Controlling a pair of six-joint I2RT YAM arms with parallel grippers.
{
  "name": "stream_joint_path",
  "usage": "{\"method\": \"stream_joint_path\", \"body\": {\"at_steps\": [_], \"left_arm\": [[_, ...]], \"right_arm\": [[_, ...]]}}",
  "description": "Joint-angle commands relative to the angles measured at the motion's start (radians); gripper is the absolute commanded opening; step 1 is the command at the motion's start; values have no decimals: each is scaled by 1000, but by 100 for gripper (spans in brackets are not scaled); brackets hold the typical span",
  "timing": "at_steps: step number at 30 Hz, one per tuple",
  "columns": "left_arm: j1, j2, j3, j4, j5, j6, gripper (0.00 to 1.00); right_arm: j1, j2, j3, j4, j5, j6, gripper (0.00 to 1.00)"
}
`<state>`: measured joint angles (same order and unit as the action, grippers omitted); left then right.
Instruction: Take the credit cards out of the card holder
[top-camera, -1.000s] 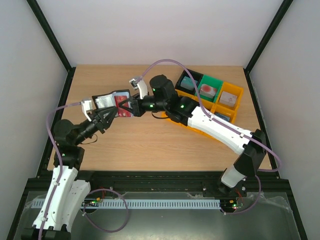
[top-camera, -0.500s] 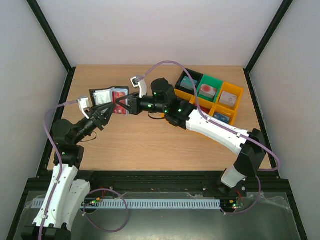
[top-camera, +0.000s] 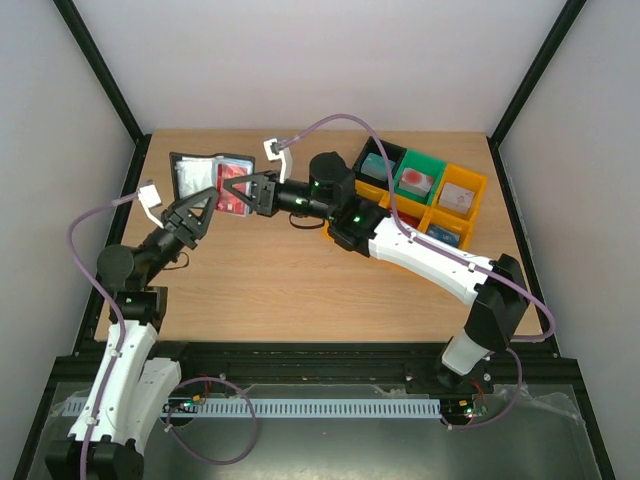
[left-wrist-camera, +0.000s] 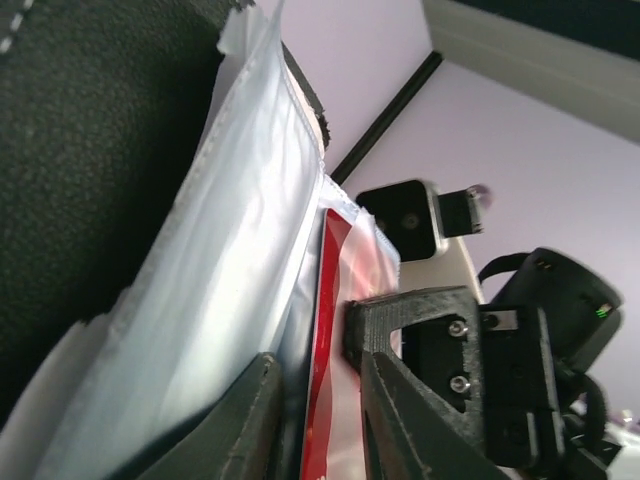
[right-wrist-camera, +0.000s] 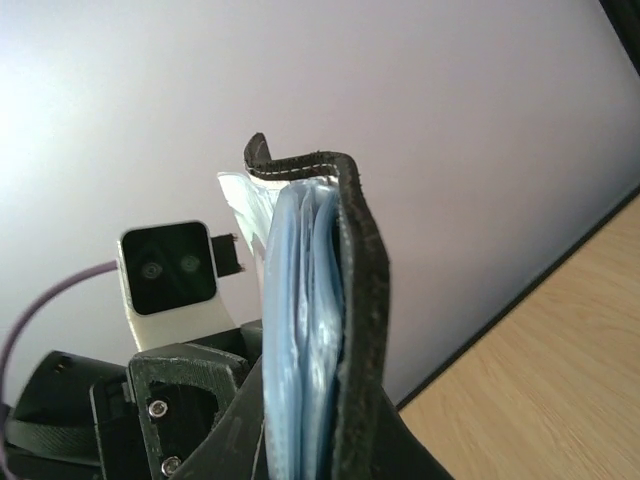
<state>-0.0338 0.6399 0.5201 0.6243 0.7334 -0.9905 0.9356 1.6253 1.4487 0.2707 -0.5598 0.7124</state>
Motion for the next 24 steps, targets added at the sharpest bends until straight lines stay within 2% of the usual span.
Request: {"method": "stream_joint_path", "body": {"at_steps": [1,7,11,17,24], "left_arm": [[-54,14,-20,216,365,-169,26],[-58,24,0,233,405,-189,34],[-64,19,16,159,416,-149,34],[-64,17,30,133,422,-131,31],[-64,17,35,119,436,-124,31]], "right_arm": [[23,29,53,249,-46,47,2],[18,26,58,251,-52,41,2],[6,26,86,253,-41,47,2],[5,26,130,153,-2,-33,2],[2,17,152,146,-3,-65,2]]}}
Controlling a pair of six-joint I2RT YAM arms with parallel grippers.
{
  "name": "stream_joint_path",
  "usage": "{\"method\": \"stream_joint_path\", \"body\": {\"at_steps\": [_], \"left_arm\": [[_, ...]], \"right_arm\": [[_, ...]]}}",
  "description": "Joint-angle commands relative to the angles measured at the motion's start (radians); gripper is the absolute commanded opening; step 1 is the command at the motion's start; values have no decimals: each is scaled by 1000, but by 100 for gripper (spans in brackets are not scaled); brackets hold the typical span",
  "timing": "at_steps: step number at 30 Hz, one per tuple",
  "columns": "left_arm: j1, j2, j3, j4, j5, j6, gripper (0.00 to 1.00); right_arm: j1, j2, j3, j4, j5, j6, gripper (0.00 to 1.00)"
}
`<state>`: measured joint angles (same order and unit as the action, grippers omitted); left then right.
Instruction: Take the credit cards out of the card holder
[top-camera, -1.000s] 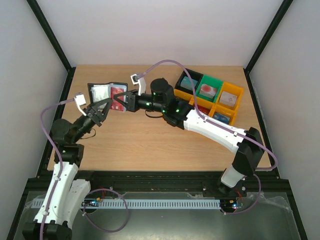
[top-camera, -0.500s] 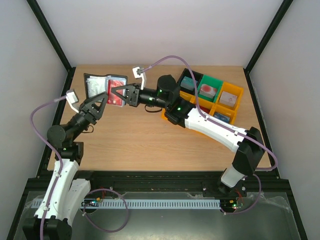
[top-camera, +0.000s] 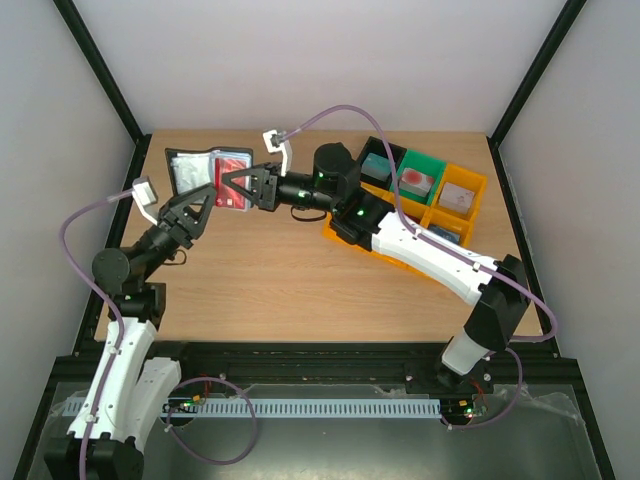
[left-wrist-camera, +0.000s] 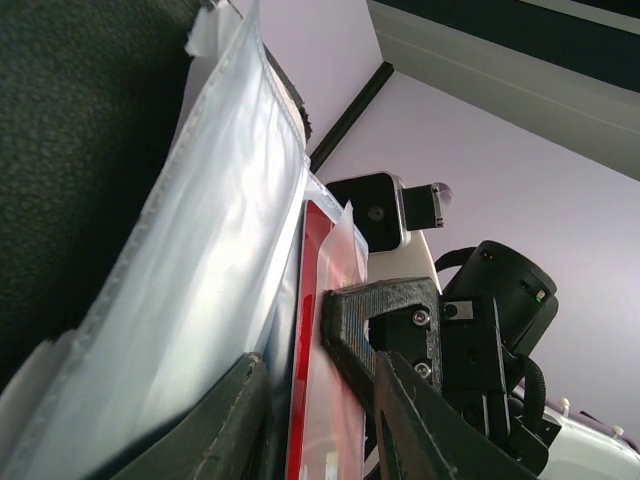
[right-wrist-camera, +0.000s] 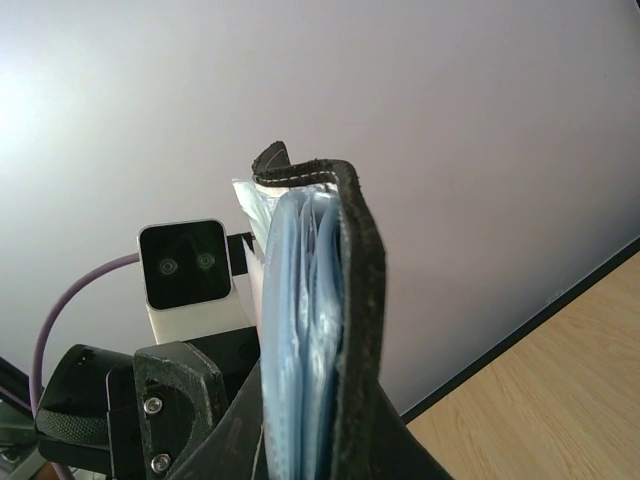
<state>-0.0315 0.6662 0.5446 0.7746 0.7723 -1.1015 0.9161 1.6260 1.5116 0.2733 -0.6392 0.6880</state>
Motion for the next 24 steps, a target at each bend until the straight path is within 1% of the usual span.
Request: {"method": "stream_joint_path", "body": {"at_steps": [1,3,6,7,9,11,14,15,20,24], "left_arm": [[-67,-9,17,-53,397,5,31],[-67,-11,35,-161,382,74,31],[-67,-14,84,-429,298,283,30],[-67,-15,101,-516,263,357,27],[-67,-26,118,-619,215,460,21],[-67,-32,119,-638,214,485,19],[-70,-36,107,-595,228,453,4],[-70,-37,106,-586,231,448,2],[-70,-59,101,-516,247,401,2],[-64,-68,95,-496,237,369,2]], "right_arm": [[20,11,94,139,76,-46,2],[22,4,98,120,90,-84,2],[47,0,123,56,102,-169,2],[61,1,128,41,102,-198,2],[76,3,123,38,98,-214,2],[80,8,119,43,103,-214,2],[87,24,134,26,93,-227,2],[87,29,138,19,87,-228,2],[84,23,132,-7,79,-250,2],[54,7,116,-21,21,-237,2]]}}
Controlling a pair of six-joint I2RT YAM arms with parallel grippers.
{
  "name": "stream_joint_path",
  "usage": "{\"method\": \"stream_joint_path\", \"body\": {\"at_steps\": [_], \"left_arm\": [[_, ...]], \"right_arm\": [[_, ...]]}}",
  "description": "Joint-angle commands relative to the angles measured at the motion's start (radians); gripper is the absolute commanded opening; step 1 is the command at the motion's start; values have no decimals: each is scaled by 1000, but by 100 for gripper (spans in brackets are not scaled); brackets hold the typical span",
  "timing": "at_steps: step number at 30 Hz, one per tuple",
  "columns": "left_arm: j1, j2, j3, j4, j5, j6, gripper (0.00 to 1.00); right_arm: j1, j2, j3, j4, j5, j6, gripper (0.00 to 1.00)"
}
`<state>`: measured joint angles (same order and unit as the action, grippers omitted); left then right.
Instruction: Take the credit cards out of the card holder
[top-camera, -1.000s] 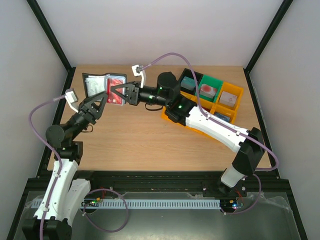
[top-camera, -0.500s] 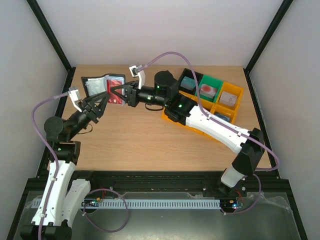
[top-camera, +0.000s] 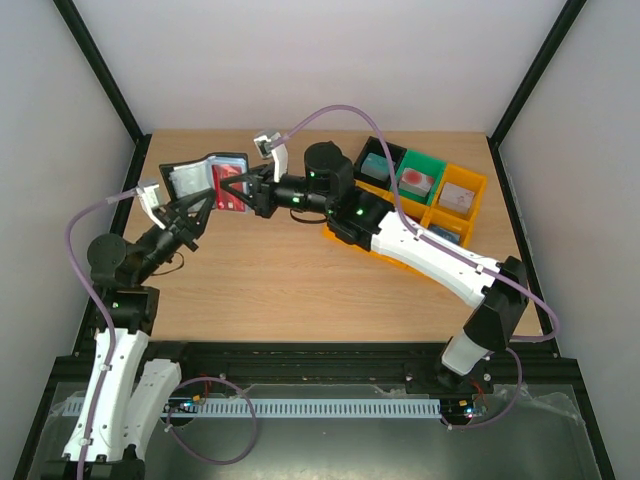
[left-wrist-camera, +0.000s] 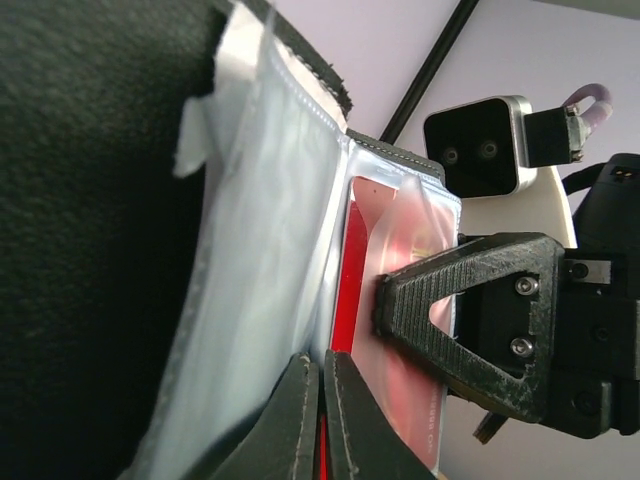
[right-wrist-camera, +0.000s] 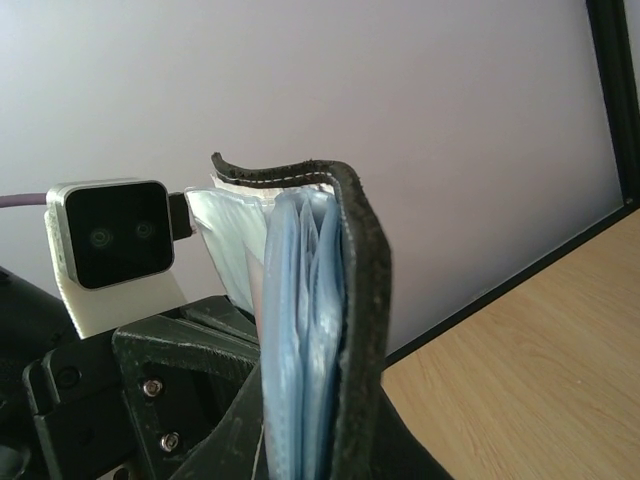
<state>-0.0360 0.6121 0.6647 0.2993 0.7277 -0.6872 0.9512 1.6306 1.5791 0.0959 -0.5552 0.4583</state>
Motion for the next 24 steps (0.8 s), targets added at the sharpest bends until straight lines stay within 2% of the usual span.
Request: {"method": "stream_joint_path", "body": {"at_steps": [1,4,7,9,11,24], "left_arm": [[-58,-12,-30,2,290,-65,2],[-56,-3,-35,83,318,-117,2],[-56,13,-29,55,328,-112,6],[-60,17,-32,19,334,-101,13],[-62,11,-35,-9,331,-88,16],[-67,1,-33,3,352,-108,25]], "right_arm": [[6,-3,37,169,-94,7,2],[-29,-21,8,224,-180,56,5],[-34,-37,7,190,-120,32,2],[-39,-41,7,207,-104,47,2],[-48,-42,7,249,-109,76,2],[-52,-37,21,312,-84,109,2]]}}
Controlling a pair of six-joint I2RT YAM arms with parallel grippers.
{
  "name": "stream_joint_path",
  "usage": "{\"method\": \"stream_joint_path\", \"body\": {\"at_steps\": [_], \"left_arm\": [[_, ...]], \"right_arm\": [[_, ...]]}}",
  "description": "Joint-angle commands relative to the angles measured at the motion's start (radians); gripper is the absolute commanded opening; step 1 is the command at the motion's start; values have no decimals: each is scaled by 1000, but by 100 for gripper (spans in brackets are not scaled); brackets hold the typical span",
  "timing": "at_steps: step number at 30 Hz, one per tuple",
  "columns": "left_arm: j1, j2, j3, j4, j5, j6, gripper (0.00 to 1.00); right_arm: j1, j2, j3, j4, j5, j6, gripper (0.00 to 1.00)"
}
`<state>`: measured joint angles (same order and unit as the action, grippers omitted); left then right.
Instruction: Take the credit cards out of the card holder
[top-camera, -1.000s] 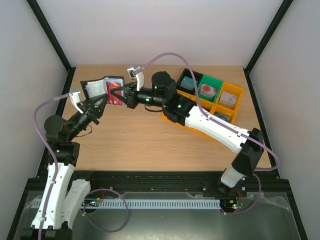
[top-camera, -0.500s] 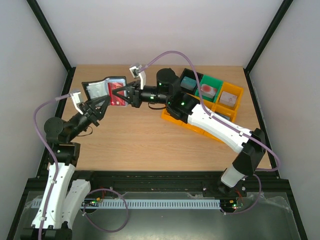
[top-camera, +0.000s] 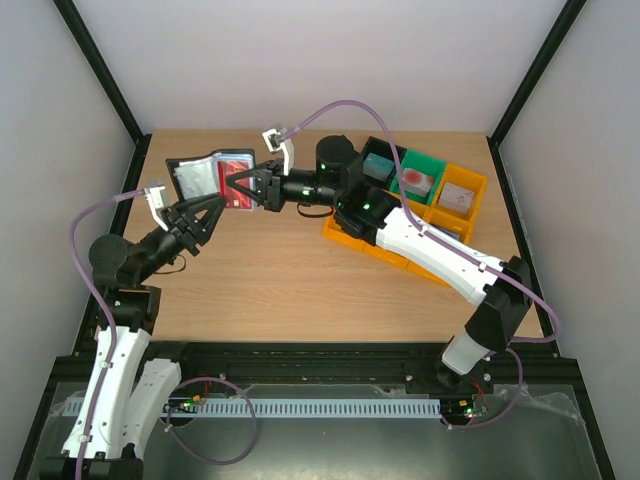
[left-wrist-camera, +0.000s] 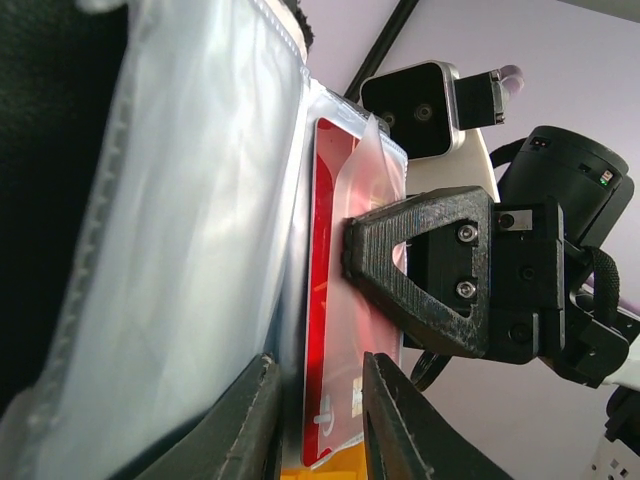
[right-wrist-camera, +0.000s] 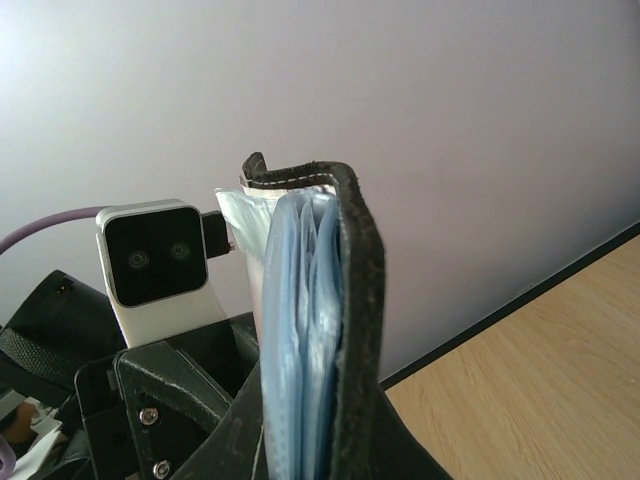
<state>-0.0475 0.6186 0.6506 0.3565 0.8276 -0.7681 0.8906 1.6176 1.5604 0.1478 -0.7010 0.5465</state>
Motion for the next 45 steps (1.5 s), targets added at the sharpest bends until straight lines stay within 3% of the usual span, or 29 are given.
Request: {"method": "stream_joint_path", "body": {"at_steps": [1,12,14,17,23,25,29,32,38,45], "left_arm": [[-59,-6,-19,-54,253,-28,25],[-74,6,-27,-31,249,-51,23],[-76,7,-28,-16,254,-56,20],[-78,5,-32,21,265,-71,4],[-69,-12,-23,25,256,-71,2],[-58,-16,-22,25,250,-76,2],[-41,-35,-25,34,228,-81,2],[-36,-46,-36,54,219,-88,2],[-27,-55,-52,47,186,-85,2],[-12,-82,-48,-40,141,-18,2]], "right_arm": [[10,-21,41,267,73,28,2],[61,8,49,283,219,33,2],[67,19,56,279,229,30,2],[69,32,61,281,233,35,2],[60,28,56,262,169,19,2],[41,16,42,256,112,20,7],[-4,-19,-20,278,-28,49,29],[-18,-50,-54,255,-77,34,33],[-28,-76,-97,248,-141,56,19],[-50,-99,-91,224,-176,46,14]]}}
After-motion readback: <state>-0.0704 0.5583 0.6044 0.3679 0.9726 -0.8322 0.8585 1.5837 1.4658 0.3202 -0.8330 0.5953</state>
